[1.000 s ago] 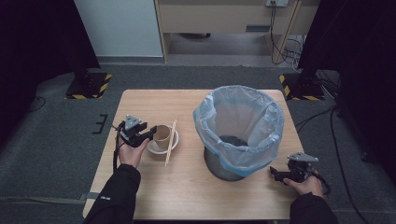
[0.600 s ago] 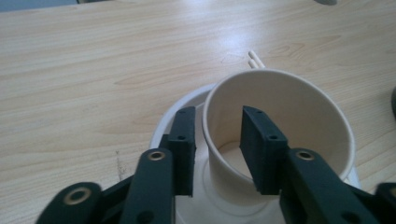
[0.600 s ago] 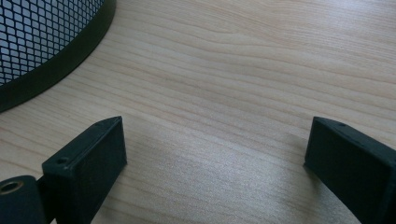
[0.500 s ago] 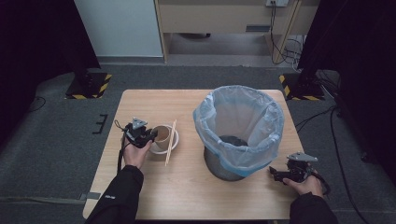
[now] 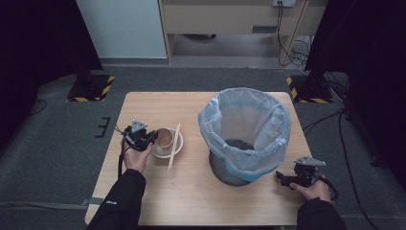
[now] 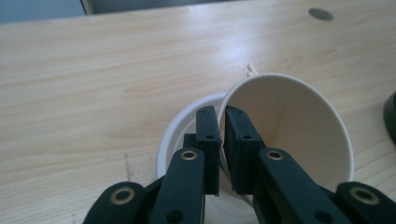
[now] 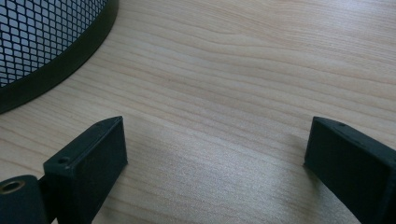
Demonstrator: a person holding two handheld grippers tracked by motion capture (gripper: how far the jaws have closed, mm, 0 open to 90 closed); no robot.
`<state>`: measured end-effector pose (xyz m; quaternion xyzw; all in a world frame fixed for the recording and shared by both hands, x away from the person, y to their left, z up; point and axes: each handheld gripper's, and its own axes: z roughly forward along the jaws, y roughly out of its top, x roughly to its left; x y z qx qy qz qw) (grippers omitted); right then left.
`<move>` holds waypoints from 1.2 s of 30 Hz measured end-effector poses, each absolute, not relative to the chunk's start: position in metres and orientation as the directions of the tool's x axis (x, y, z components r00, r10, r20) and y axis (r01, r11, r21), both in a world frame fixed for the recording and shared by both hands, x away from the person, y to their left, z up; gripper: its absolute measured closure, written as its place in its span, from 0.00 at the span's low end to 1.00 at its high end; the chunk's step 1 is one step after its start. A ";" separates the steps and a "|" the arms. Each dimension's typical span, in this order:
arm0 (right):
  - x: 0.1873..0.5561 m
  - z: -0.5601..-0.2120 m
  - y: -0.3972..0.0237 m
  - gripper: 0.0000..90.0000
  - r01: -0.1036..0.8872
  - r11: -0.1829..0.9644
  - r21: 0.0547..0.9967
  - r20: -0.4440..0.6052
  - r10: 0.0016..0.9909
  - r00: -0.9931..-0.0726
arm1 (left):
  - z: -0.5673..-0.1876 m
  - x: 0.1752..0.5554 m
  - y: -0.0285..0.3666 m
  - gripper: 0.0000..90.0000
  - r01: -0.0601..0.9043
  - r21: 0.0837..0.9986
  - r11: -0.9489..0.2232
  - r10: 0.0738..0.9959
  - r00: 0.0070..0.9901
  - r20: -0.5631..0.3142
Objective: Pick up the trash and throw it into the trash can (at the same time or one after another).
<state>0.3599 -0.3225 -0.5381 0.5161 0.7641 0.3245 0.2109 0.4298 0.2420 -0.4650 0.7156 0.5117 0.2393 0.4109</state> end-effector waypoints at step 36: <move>0.360 -0.538 -0.323 0.06 0.649 0.262 0.715 0.011 0.923 -0.384 | -0.318 0.357 0.270 0.94 0.095 0.988 0.123 0.883 0.444 -0.153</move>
